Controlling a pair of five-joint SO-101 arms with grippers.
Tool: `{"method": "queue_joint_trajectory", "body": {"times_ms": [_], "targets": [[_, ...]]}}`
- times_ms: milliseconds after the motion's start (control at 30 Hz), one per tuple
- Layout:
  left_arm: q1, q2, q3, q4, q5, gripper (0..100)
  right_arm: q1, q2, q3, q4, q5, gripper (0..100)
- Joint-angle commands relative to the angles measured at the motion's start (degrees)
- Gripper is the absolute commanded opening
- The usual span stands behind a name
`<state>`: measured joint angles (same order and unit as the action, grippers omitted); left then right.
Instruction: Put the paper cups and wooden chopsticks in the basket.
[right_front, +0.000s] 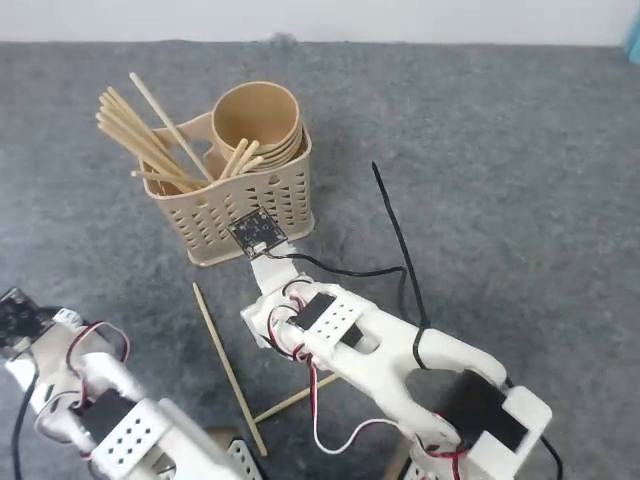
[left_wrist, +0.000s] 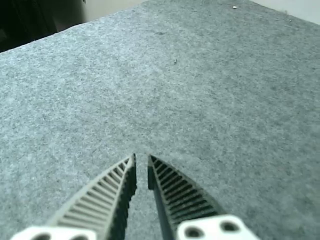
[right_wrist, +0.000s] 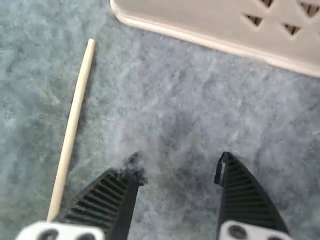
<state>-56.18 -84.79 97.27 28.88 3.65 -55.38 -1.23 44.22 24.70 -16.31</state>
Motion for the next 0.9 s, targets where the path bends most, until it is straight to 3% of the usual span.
{"method": "queue_joint_trajectory", "body": {"times_ms": [0,233,400,533,733,867], "targets": [[0.35,0.62,-0.40,-0.35,-0.97,4,-0.13,-3.38,-2.90,2.07,1.05,22.8],[4.57,0.70,-1.36,4.40,-6.07,4,2.59,-6.99,-2.90,4.53,0.97,22.8],[8.44,0.70,-4.09,13.36,-7.38,4,4.62,-7.60,-2.90,4.88,0.97,22.8],[13.27,0.70,-6.11,21.80,-14.33,4,4.70,-7.69,-2.90,4.97,0.97,22.8],[16.00,0.70,-6.37,23.56,-12.75,4,5.32,-10.24,-3.25,7.96,1.14,22.8],[15.82,0.70,-6.55,23.56,-9.49,4,11.03,-20.62,-3.25,13.93,0.88,22.8]]}}
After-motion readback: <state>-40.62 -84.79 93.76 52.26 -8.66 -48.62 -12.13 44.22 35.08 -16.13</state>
